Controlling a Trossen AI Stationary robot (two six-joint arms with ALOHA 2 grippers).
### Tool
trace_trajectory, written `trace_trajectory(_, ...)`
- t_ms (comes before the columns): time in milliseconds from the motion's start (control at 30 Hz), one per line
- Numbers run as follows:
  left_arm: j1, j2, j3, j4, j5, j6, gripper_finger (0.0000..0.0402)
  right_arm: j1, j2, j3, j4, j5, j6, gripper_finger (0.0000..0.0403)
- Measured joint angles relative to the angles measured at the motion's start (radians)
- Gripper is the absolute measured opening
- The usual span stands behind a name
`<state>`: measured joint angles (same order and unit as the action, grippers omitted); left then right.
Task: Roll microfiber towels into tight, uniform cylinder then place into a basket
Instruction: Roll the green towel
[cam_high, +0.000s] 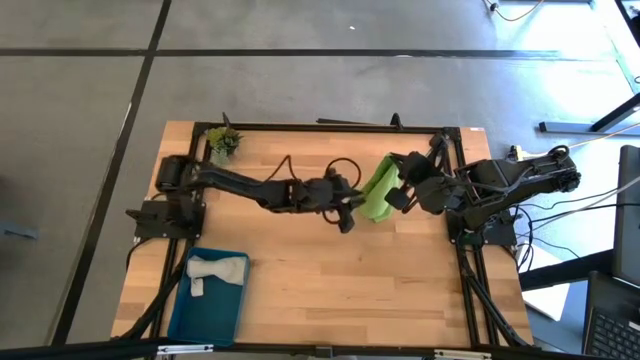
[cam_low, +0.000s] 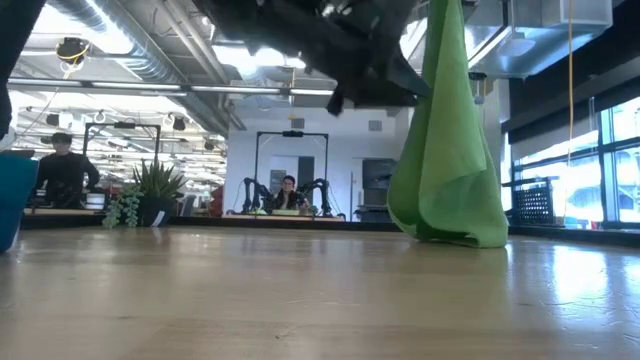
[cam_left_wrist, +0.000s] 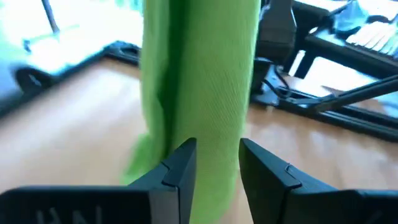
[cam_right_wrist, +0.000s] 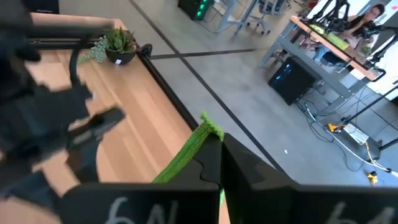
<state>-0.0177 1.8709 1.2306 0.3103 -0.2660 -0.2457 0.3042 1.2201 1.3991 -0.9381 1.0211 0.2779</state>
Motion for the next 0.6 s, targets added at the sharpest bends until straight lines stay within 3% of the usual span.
trace_trajectory(233,-0.005,-0.061,0.000,-0.096,-0.180,0.180,0.0110,0.000,0.000,0.000,0.001,-0.013,0.000,0.0004)
trace_trajectory(600,-0.001,-0.034,0.000,-0.074,-0.186,0.356,0.0110,0.000,0.000,0.000,0.006,-0.013,0.001,0.0004)
